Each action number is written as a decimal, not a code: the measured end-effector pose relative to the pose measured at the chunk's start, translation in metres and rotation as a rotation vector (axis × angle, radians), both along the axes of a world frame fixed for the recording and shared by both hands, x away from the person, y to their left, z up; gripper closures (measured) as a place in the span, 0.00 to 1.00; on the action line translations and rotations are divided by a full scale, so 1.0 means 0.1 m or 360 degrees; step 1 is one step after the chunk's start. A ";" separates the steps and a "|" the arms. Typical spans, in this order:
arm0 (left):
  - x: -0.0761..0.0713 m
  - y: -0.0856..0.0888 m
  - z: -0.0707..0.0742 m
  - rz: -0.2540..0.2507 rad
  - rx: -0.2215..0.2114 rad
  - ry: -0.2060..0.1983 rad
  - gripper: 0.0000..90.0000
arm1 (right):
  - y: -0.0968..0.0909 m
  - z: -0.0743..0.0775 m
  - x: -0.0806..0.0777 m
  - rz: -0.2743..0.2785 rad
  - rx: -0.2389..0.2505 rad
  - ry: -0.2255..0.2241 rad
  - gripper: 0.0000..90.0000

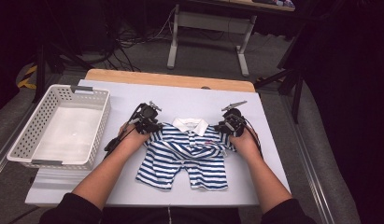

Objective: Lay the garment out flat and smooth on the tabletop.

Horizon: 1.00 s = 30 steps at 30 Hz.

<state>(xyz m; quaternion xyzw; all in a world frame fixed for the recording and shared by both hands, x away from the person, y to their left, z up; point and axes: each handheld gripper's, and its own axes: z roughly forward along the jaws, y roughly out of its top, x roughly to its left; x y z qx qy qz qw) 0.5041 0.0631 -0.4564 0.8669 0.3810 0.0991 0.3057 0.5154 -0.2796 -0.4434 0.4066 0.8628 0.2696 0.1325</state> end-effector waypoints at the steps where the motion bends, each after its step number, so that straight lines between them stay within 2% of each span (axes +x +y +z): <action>1: 0.00 0.00 0.00 -0.0008 0.0000 -0.0001 0.80 | 0.01 0.00 -0.01 -0.0001 -0.0003 -0.0002 0.77; 5: -0.04 -0.04 0.00 -0.0056 0.0017 -0.0009 0.97 | 0.04 0.01 -0.03 0.0010 0.0007 0.0015 0.91; 9: -0.06 -0.09 0.02 -0.0061 0.0088 -0.0044 0.99 | 0.08 0.02 -0.06 0.0001 -0.0025 -0.0004 0.94; 12: -0.05 -0.07 0.03 -0.0031 0.0072 -0.0024 0.99 | 0.06 0.06 -0.07 -0.0003 -0.0003 -0.0033 0.94; 15: -0.03 -0.03 0.07 -0.0003 0.0033 -0.0046 0.99 | 0.04 0.15 -0.09 -0.0006 0.0035 -0.0092 0.95; 19: -0.04 -0.01 0.17 0.0041 0.0009 -0.0140 0.99 | 0.06 0.25 -0.11 -0.0005 0.0044 -0.0159 0.95; 24: -0.03 -0.03 0.37 0.0097 0.0009 -0.0297 0.99 | 0.09 0.41 -0.08 0.0001 0.0041 -0.0248 0.95; 26: 0.00 -0.04 0.42 0.0114 0.0030 -0.0309 0.99 | 0.10 0.46 -0.05 0.0000 0.0037 -0.0279 0.95; 30: 0.08 -0.06 0.52 0.0182 0.0020 -0.0357 0.99 | 0.12 0.55 0.02 -0.0015 0.0045 -0.0332 0.95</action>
